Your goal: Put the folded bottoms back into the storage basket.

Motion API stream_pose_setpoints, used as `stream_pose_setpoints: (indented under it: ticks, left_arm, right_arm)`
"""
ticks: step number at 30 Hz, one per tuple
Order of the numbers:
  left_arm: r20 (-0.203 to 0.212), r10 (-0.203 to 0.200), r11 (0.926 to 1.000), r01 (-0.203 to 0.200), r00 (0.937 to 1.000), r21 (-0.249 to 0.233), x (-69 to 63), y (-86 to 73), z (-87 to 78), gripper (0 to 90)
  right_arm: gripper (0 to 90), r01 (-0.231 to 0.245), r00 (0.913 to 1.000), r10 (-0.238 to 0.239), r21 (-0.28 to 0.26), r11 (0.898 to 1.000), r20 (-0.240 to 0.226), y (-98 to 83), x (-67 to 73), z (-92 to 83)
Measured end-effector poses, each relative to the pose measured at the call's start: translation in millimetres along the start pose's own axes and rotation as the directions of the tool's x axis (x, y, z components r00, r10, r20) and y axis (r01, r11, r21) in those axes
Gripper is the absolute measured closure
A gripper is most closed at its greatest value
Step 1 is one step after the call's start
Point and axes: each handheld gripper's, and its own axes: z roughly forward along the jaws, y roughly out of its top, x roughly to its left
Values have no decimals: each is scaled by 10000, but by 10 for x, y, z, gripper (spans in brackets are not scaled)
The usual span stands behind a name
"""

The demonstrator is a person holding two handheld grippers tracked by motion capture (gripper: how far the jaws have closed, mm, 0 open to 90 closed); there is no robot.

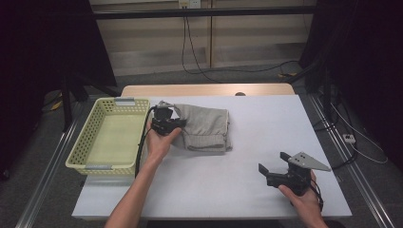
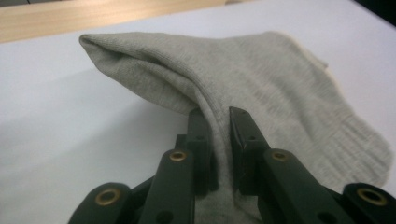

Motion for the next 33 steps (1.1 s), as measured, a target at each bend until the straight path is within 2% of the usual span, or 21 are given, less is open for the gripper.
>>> stream_pose_setpoints:
  ticks: [1, 3, 4, 14, 17, 20, 33]
  left_arm:
    - [-5, -54, 9997, 54, 10000, -222, -3, -5, -25, 798]
    - [-171, 319, 9994, -320, 9993, -105, -7, 9, -64, 798]
    - [-143, 344, 9992, -347, 9993, -193, -10, 13, -85, 798]
    - [-4, 217, 9965, -217, 9998, -804, 2, 80, -280, 802]
    - [-216, 569, 9944, -586, 9981, -876, -44, 112, -318, 802]
    - [-118, 526, 9937, -535, 9985, -986, -56, 125, -332, 803]
    - [-293, 1066, 9853, -1096, 9939, -1313, -105, 233, -514, 806]
  right_arm:
    - [52, 13, 10000, -13, 5, 10000, -3, 0, 1, -1]
    - [52, 31, 10000, -31, -10, 10000, -3, 0, 3, -6]
    - [52, 31, 10000, -31, -10, 10000, -3, 0, 3, -6]
    - [51, 99, 9999, -99, -68, 9999, -74, 0, 18, -29]
    - [51, 94, 9999, -94, -64, 9999, -83, 1, 17, -25]
    - [52, 136, 9998, -136, -59, 9999, -113, 1, 22, -24]
    - [51, 110, 9998, -110, -46, 9999, -166, 0, 26, -27]
